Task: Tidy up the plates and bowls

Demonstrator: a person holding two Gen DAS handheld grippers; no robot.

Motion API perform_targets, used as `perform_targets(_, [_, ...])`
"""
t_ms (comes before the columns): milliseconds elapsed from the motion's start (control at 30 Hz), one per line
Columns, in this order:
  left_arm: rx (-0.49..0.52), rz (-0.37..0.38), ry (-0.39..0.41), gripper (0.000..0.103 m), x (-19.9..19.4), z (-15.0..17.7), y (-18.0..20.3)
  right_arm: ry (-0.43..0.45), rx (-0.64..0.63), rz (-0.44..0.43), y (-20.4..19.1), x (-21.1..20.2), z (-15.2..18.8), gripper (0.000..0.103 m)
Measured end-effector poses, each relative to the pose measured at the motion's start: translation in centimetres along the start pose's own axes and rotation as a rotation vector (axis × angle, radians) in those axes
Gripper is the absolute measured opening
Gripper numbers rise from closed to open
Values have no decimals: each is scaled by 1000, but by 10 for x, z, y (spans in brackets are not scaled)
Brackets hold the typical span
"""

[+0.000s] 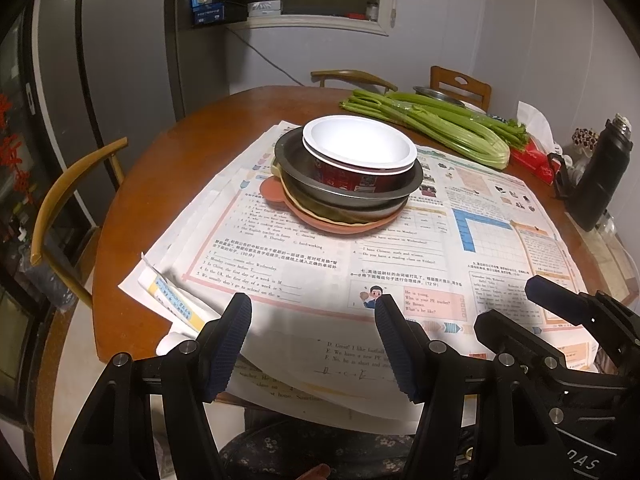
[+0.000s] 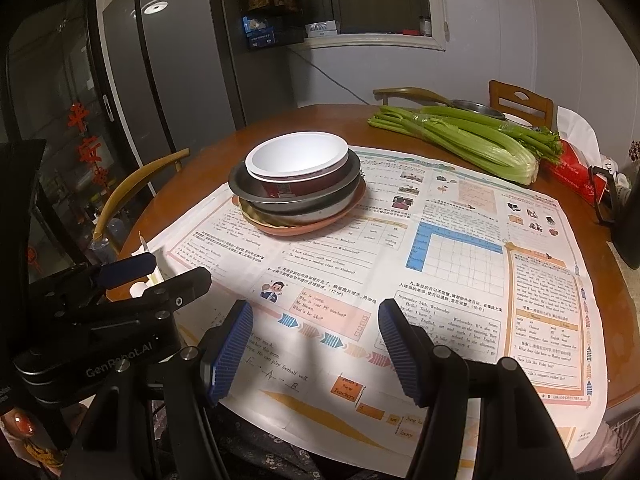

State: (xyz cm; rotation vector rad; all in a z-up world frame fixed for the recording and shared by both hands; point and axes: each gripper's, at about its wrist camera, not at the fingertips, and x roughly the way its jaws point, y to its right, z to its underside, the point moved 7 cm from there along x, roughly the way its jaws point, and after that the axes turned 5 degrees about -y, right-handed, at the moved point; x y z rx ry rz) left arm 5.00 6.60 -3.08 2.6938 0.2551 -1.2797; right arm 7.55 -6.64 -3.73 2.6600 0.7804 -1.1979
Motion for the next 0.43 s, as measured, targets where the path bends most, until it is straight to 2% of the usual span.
perform_targets(167, [0,5,-3,66,2,0,1,1,0,1,0,0,0,65])
perform_targets(367, [-23,71,-43,66,16,-1,0,-1,-8,-29,1,0,-2,65])
perform_targets(433, [-33,85,-57,66,20,-12,-9,3,2,-34,9,-3,-7,65])
